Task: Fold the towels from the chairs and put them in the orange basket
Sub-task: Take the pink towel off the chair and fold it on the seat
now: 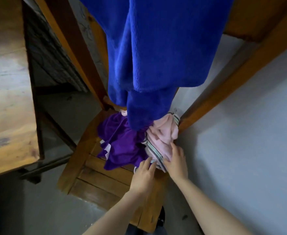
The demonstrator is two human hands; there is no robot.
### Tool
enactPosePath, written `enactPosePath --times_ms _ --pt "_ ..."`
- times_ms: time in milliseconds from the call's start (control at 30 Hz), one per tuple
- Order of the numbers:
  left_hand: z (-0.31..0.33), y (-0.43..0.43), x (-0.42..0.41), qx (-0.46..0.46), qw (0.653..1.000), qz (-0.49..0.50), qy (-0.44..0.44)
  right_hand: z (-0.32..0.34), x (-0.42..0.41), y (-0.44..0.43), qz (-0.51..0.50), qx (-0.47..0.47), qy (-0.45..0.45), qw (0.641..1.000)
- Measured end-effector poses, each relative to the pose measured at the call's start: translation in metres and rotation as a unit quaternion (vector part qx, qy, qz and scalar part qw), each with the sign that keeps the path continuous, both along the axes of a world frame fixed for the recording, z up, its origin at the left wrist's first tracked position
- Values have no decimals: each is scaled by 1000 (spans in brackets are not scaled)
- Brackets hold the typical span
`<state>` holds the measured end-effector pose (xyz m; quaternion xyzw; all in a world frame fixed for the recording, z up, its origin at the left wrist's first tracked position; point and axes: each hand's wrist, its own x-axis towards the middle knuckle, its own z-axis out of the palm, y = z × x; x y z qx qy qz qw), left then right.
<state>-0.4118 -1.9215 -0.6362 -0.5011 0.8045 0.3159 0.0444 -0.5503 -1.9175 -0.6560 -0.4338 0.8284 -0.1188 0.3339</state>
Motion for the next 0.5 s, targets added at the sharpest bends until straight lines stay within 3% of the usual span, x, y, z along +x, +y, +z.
enactPosePath --times_ms 100,167,233,367,500 --pt "-23 2 -16 29 999 9 -37 -16 -5 -8 -29 -14 -71 997" --pt "-34 4 -27 -11 998 33 -52 -21 -8 -6 -39 4 -87 995" --pt "-32 6 -36 7 997 47 -67 -19 -10 1 -55 21 -100 993" --pt "-28 15 -36 -5 996 12 -91 2 -10 23 -105 11 -138 985" --pt "-5 26 -27 -48 998 -9 -42 39 -15 45 -118 2 -152 981"
